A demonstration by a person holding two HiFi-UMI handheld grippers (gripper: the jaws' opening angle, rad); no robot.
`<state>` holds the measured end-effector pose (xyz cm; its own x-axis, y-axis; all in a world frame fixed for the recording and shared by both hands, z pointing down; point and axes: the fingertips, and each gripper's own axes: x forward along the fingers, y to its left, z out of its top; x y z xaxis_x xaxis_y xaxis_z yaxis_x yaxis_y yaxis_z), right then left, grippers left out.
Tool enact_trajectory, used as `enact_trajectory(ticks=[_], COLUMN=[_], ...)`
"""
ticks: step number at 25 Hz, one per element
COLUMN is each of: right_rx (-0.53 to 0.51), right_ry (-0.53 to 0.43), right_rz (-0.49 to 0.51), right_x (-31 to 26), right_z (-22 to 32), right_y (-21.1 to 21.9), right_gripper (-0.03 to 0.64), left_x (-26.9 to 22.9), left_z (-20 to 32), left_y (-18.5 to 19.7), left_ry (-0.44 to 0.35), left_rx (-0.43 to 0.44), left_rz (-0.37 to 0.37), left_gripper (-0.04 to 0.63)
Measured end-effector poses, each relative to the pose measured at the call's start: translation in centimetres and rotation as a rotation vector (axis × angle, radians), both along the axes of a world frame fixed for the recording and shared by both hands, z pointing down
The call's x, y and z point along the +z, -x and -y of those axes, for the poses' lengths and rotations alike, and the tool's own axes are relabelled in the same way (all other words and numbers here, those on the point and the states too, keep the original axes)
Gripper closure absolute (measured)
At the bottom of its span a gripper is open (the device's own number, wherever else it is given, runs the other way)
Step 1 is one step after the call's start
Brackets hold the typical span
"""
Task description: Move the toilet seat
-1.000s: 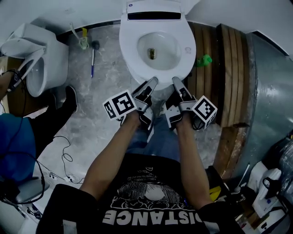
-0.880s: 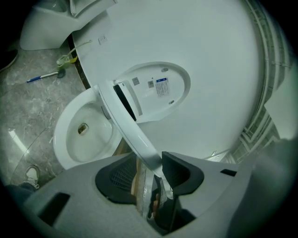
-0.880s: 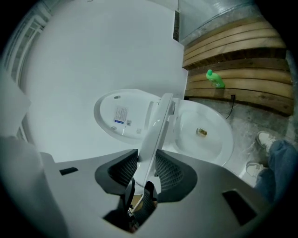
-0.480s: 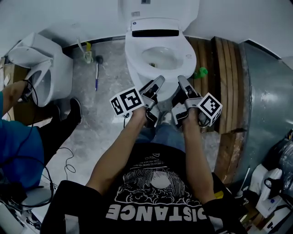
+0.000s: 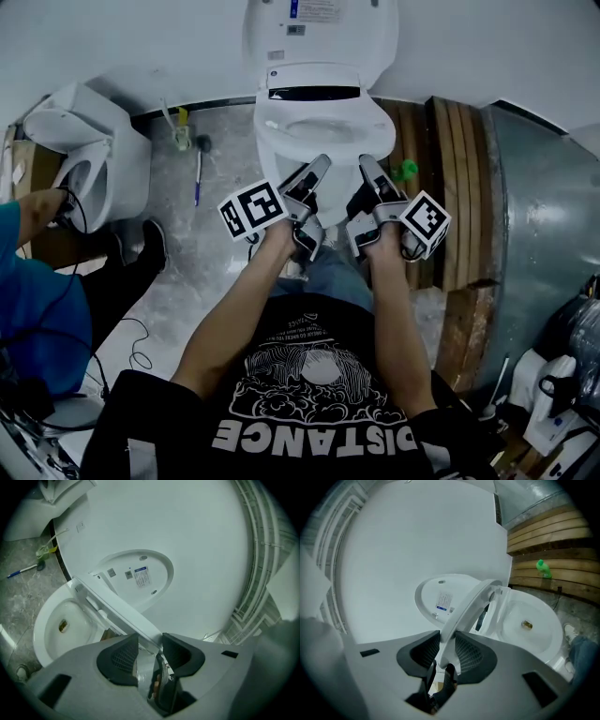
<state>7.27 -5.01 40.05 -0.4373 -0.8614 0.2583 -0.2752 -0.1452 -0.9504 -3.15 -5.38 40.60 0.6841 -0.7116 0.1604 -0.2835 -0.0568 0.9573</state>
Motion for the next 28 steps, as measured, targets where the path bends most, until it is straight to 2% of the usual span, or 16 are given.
enact_trajectory(ticks=[11, 17, 23, 28], right_rx=[-0.064, -0.103, -0.125, -0.158], right_ry=[-0.078, -0.113, -0.123, -0.176], right_rz=[0.041, 0.064, 0.078, 0.080], right_x=[-3.3, -5.2, -6.1, -7.9], right_z=[4.6, 7.1, 10.8, 12.2], right_y=[-0.1, 0.2, 0.3, 0.6], right_gripper=[0.509, 0.512, 0.518, 0.520], left_x=[-3.4, -5.1, -6.0, -7.8], left_z=[4.8, 7.1, 10.7, 11.9], left_y=[0.1, 0.4, 0.8, 0.8], left_ry=[-0.095, -0.162, -0.170, -0.189], left_rx=[-0.059, -0.121, -0.162, -0.171], left_rz=[-0.070, -0.109, -0.126, -0.146], left_gripper=[0.390, 0.380, 0.379, 0.379])
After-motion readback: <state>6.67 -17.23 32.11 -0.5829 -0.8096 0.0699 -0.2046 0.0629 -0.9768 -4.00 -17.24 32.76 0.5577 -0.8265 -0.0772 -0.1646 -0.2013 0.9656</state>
